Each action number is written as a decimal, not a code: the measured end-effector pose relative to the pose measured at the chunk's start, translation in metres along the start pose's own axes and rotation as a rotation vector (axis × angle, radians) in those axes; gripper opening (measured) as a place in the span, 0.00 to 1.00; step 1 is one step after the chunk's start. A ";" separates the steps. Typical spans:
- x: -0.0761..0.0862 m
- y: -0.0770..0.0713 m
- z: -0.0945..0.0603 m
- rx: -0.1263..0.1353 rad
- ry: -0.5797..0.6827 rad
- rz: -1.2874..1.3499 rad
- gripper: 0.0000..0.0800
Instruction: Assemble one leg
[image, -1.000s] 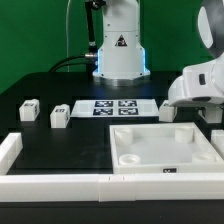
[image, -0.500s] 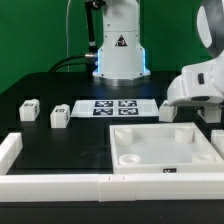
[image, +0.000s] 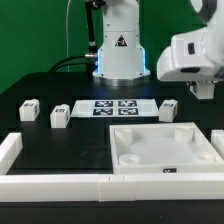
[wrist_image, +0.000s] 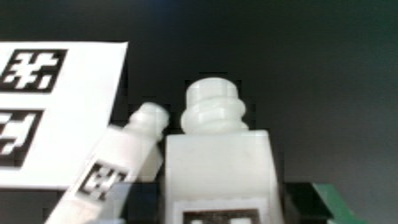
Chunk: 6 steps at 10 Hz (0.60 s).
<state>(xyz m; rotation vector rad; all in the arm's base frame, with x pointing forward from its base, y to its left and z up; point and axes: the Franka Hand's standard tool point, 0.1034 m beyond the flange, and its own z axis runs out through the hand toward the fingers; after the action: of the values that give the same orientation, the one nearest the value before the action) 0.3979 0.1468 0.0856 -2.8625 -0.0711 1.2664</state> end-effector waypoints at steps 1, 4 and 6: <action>0.000 0.000 0.001 0.001 0.013 0.011 0.36; 0.014 -0.003 -0.006 0.020 0.302 0.005 0.36; 0.023 0.003 -0.013 0.005 0.507 -0.031 0.36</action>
Offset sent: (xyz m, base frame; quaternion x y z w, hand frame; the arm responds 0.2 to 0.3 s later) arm 0.0000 0.0000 0.0000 0.0000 0.2667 0.0000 0.9638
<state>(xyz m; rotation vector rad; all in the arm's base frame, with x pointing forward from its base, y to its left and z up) 0.4230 0.1454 0.0770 -3.0600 -0.1053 0.5038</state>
